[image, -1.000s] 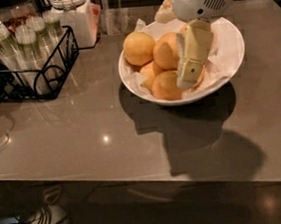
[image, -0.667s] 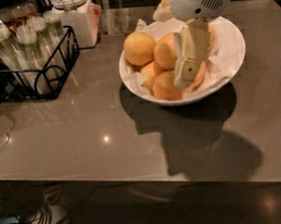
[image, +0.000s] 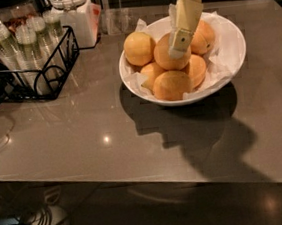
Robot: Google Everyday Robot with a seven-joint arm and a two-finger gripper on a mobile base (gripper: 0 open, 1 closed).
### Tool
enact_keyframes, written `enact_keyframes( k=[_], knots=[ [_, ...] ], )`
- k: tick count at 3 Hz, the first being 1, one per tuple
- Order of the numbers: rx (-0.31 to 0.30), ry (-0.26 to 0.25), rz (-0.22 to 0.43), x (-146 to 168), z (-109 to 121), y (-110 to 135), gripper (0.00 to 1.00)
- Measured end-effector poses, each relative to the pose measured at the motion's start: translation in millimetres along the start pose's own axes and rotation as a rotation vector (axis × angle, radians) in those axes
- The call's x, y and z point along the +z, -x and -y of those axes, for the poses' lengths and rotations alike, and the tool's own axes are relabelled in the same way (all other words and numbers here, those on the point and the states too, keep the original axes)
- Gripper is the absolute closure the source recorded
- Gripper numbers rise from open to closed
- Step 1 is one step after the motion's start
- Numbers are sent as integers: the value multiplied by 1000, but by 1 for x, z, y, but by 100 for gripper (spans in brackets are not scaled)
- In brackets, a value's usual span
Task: Pick orange from white bowl
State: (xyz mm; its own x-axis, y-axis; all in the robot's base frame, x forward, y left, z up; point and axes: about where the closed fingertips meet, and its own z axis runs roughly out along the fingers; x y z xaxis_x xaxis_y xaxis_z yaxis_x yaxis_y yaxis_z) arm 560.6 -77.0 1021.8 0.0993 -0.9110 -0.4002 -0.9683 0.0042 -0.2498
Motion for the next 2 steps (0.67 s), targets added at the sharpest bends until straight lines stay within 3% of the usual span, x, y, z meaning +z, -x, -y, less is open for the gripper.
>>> enact_keyframes(
  k=[2],
  knots=[
    [19,-17,16,9,11,-15,0]
  ],
)
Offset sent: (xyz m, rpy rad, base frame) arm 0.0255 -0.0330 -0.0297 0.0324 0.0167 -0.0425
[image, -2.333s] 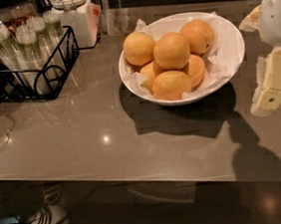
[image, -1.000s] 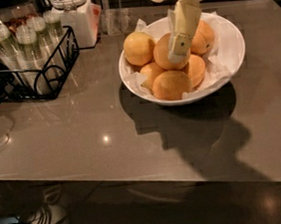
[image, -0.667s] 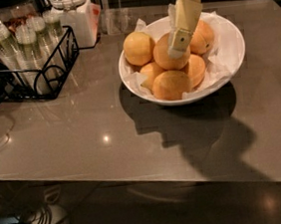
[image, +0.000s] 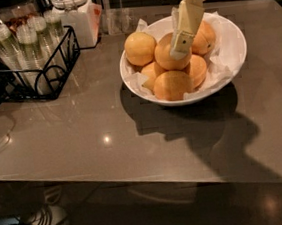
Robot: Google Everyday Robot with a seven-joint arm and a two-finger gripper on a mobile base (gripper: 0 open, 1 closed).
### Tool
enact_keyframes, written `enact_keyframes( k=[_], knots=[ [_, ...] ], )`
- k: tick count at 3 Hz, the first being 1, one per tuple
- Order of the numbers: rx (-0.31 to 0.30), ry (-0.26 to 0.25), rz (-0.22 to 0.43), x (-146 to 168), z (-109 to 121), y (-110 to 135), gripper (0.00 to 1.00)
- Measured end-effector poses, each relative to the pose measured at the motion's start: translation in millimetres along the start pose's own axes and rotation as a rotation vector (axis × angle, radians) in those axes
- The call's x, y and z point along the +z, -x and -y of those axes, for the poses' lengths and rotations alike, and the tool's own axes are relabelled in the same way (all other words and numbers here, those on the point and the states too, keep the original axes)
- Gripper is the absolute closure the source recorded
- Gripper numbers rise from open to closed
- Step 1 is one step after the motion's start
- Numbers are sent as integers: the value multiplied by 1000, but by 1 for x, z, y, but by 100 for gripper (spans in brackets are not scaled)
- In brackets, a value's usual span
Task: Pick orange from white bowl
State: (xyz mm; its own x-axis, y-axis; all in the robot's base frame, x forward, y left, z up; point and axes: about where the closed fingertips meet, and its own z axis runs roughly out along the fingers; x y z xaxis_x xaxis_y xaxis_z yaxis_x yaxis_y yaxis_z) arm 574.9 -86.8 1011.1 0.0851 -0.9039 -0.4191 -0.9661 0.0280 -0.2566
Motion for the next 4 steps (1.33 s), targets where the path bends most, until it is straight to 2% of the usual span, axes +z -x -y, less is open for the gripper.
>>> enact_keyframes(
  k=[1,2,4],
  knots=[
    [4,-4,3,10,12,-14,0],
    [7,16,4,24,18,-25,0],
    [36,82,-16,48,14,-47,0]
  ],
)
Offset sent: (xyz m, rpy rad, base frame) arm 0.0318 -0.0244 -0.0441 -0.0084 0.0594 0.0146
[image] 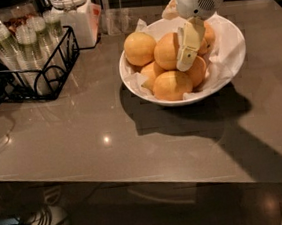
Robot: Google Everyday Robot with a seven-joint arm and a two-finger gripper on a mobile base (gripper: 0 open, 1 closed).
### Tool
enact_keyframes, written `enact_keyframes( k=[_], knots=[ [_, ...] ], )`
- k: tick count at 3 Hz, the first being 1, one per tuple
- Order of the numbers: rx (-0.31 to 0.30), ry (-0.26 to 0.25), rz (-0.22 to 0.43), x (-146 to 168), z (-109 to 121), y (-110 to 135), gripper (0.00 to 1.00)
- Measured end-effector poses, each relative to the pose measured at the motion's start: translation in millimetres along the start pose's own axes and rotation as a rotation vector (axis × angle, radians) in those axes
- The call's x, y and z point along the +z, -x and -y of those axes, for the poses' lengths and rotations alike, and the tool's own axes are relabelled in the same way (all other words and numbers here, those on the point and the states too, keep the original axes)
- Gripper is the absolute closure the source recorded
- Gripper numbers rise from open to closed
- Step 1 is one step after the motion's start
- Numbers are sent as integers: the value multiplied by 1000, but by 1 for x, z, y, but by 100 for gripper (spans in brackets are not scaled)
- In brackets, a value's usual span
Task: Pick orange from white bowl
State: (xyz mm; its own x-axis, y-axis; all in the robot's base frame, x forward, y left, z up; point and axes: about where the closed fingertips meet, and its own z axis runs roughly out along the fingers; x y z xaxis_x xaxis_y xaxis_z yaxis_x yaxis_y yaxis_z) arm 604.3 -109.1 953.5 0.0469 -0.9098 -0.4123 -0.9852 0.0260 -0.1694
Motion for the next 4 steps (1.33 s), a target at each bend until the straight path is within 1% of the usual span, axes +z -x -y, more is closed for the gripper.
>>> enact_keyframes(
  k=[1,2,4],
  knots=[
    [18,26,0,10,-3,-7,0],
    [18,26,0,10,-3,-7,16],
    [18,26,0,10,-3,-7,62]
  ],
)
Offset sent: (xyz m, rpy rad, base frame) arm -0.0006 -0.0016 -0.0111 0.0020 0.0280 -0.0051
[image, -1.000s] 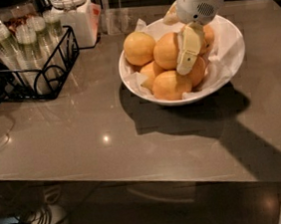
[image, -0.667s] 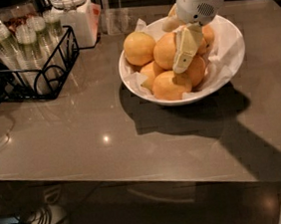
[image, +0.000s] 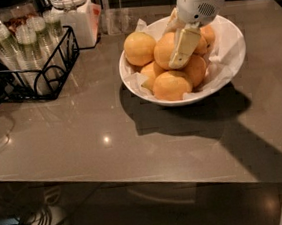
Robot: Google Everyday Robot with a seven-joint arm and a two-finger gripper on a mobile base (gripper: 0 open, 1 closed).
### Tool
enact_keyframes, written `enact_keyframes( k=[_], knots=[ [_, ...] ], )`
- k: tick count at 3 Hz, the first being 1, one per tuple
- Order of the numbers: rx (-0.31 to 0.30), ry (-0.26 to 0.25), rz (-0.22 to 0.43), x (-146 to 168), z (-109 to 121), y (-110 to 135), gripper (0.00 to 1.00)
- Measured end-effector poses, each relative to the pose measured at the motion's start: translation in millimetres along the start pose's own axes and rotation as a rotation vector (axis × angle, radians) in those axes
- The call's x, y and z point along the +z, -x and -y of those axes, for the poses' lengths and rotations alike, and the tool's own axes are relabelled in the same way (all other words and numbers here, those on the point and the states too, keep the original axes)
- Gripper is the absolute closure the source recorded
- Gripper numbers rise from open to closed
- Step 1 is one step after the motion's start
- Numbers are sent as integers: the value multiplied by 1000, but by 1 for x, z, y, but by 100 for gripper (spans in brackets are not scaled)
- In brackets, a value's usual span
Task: Pick orange from white bowl
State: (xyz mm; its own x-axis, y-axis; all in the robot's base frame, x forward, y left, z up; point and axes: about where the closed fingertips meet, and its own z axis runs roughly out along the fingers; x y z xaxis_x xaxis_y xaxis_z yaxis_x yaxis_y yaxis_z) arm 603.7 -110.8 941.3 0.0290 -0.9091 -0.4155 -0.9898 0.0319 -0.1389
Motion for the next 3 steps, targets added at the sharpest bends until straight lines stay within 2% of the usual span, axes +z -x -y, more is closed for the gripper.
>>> enact_keyframes(
  k=[1,2,3],
  knots=[
    [0,0,0,0,0,0,85],
    [0,0,0,0,0,0,100],
    [0,0,1,0,0,0,100]
  ],
)
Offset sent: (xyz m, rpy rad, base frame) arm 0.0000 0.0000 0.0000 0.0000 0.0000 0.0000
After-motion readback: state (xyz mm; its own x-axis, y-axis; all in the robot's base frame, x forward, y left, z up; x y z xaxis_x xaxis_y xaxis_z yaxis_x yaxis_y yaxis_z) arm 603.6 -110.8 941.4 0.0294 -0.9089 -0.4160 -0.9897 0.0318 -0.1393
